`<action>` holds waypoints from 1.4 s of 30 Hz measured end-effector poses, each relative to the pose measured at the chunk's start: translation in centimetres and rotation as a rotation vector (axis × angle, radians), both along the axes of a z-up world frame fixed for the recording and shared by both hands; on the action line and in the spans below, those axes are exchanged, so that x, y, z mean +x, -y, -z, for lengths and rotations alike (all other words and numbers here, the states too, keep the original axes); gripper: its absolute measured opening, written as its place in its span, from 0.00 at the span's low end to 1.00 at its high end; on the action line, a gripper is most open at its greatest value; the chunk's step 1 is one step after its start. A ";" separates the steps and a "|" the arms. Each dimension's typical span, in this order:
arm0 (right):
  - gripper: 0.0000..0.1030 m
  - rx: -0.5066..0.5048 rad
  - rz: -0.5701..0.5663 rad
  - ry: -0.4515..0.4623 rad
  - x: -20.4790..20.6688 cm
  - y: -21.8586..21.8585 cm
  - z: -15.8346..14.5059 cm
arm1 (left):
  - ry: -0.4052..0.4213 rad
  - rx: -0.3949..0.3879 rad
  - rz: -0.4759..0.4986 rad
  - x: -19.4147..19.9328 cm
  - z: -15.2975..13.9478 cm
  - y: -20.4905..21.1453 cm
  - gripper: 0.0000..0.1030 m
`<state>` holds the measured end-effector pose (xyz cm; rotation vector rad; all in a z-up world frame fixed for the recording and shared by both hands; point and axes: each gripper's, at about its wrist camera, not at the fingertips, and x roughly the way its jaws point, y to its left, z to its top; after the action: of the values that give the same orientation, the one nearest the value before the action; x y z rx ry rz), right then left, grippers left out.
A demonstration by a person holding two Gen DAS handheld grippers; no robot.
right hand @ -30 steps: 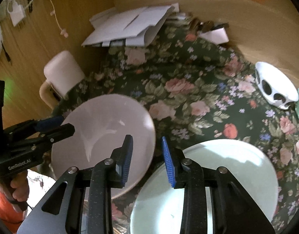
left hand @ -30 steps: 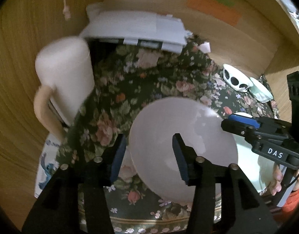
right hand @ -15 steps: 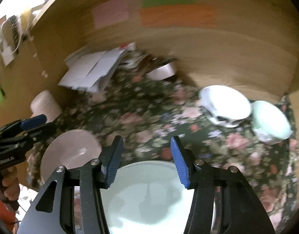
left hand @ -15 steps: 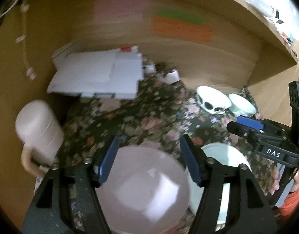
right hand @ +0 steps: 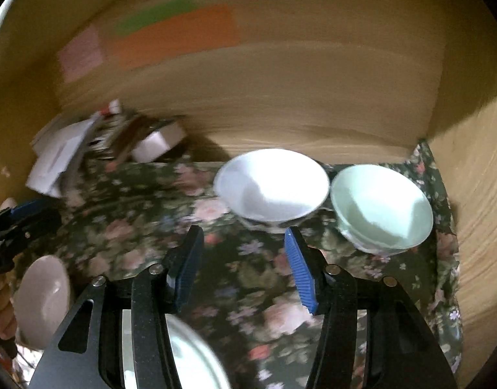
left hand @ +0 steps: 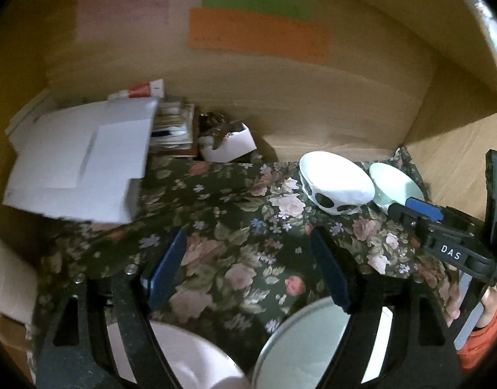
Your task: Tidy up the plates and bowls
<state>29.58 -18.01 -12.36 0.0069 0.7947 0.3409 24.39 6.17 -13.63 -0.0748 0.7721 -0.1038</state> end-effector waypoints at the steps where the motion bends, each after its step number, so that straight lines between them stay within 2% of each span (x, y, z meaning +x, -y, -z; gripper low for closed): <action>1: 0.47 0.007 0.011 -0.015 0.7 0.4 0.5 | -0.005 0.003 0.000 0.5 0.2 0.2 0.76; 7: 0.47 0.062 0.063 -0.118 4.4 1.9 3.9 | -0.034 0.018 -0.009 3.9 1.5 0.9 0.76; 10: 0.47 0.083 0.082 -0.138 5.5 2.2 4.8 | -0.050 0.020 -0.012 5.4 2.2 1.1 0.76; 20: 0.48 0.142 0.097 -0.158 7.2 2.5 5.2 | -0.064 0.062 0.011 7.6 3.0 2.4 0.76; 29: 0.49 0.076 0.113 -0.165 9.0 1.0 6.3 | -0.071 0.077 0.030 8.0 3.4 3.1 0.76; 34: 0.43 0.091 0.096 -0.201 9.9 1.1 6.9 | -0.088 0.085 0.042 8.3 3.9 3.5 0.76; 42: 0.21 0.011 -0.041 -0.222 9.2 -0.6 7.4 | -0.124 0.087 0.054 8.6 4.9 3.7 0.76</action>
<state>38.77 -17.37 -19.74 0.0390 1.0135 0.3873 33.00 2.51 -18.56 0.0224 0.9020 -0.1173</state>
